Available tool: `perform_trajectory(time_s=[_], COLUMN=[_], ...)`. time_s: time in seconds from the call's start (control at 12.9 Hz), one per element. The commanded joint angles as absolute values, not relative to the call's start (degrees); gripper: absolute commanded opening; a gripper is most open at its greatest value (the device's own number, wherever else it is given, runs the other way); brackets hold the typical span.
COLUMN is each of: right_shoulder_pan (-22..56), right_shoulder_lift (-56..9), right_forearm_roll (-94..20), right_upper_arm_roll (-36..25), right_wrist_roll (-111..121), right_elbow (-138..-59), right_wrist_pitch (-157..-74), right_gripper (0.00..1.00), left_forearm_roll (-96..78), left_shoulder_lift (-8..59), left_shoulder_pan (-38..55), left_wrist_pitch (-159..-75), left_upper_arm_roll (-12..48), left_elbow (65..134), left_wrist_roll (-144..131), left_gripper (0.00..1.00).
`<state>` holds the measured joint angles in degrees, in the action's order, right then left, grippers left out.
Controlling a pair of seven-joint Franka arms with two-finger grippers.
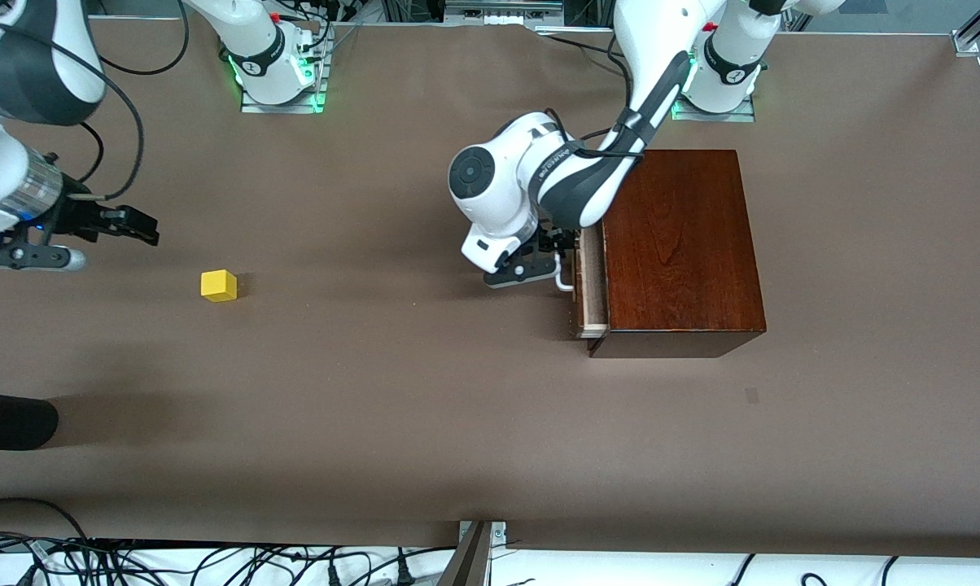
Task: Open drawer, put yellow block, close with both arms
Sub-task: 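Pull the drawer open with the left gripper while the right gripper reaches the cube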
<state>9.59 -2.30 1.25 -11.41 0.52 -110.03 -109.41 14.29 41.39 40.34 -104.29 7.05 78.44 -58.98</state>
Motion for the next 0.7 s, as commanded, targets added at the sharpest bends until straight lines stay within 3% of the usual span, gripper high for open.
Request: perform_trajectory(time_s=[0.0, 0.62], right_shoulder_pan=[9.49, 9.40], right_shoulder_lift=[0.35, -1.40], right_forearm_roll=[2.29, 1.32], right_upper_arm_roll=[-11.34, -14.59], right_wrist_roll=[3.94, 21.34], right_elbow=[-118.37, -129.89], right_wrist_pitch=[-117.22, -133.23], right_gripper=[1.00, 1.00], left_forearm_roll=[12.39, 12.30], left_shoulder_lift=[45.87, 49.39], left_shoulder_pan=[42.63, 46.14], left_wrist_pitch=[-104.94, -106.08], left_upper_arm_roll=[7.29, 7.38], left_elbow=[72.08, 65.74], left_wrist_roll=[-62.04, -64.33], left_gripper=[1.00, 1.00])
